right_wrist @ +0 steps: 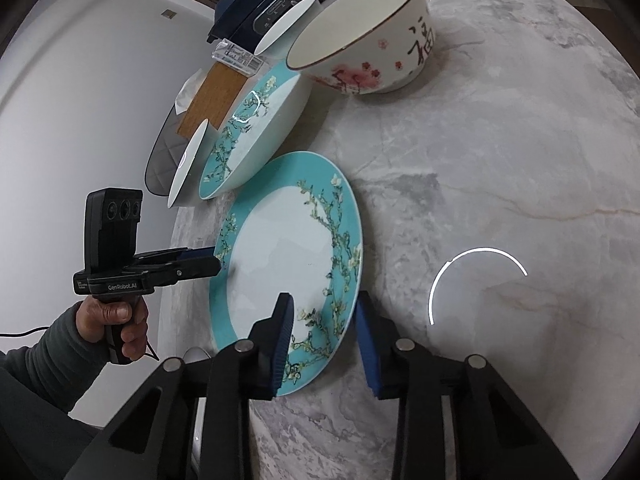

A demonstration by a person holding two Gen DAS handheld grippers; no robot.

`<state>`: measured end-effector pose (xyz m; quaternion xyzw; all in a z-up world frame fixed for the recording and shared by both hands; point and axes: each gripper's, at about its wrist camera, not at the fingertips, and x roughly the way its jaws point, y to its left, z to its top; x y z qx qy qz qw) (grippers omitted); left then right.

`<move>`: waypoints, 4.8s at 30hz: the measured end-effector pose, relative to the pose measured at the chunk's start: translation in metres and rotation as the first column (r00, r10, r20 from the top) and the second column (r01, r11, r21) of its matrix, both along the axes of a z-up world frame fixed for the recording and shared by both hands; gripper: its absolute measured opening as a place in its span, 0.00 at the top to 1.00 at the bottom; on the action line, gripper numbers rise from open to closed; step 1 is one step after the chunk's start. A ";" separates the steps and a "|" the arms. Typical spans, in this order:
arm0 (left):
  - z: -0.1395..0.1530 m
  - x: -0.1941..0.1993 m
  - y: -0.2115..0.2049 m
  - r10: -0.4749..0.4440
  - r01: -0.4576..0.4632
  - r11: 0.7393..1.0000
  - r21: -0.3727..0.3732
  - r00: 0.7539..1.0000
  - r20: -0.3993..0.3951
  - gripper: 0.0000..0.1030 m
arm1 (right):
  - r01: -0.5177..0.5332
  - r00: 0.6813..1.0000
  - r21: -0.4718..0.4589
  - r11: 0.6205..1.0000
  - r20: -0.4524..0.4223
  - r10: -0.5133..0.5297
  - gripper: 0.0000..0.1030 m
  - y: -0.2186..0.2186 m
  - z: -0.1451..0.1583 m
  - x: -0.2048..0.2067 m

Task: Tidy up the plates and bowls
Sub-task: 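Close both grippers on the rim of the flat teal floral plate, then carry the teal floral plate with both grippers onto the grey-rimmed plate, then open both grippers and lift them off the stacked plates, then close both grippers on the rim of the deep teal floral plate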

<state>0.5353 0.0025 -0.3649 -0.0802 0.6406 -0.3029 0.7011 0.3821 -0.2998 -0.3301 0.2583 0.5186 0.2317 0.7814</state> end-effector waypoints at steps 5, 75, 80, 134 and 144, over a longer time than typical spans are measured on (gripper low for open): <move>-0.001 0.001 0.005 -0.010 0.010 0.999 0.040 1.000 -0.016 0.89 | 0.021 0.998 -0.004 1.000 -0.059 -0.021 0.89 -0.009 -0.005 0.004; 0.007 -0.186 0.097 0.240 -0.230 0.967 0.107 0.966 -0.092 0.91 | -0.159 0.970 -0.167 0.973 -0.209 0.122 0.90 0.109 0.003 -0.126; 0.012 -0.186 0.096 0.236 -0.225 0.966 0.131 0.969 -0.074 0.90 | -0.170 0.972 -0.221 0.960 -0.199 0.126 0.89 0.118 0.006 -0.127; 0.027 0.057 0.055 0.486 -0.489 0.872 -0.005 0.866 0.114 0.24 | 0.407 0.912 0.022 0.913 -0.072 -0.405 0.13 0.034 0.033 0.080; -0.003 0.098 0.046 0.536 -0.537 0.844 -0.016 0.839 0.098 0.24 | 0.452 0.891 0.018 0.892 -0.044 -0.451 0.20 0.035 0.018 0.112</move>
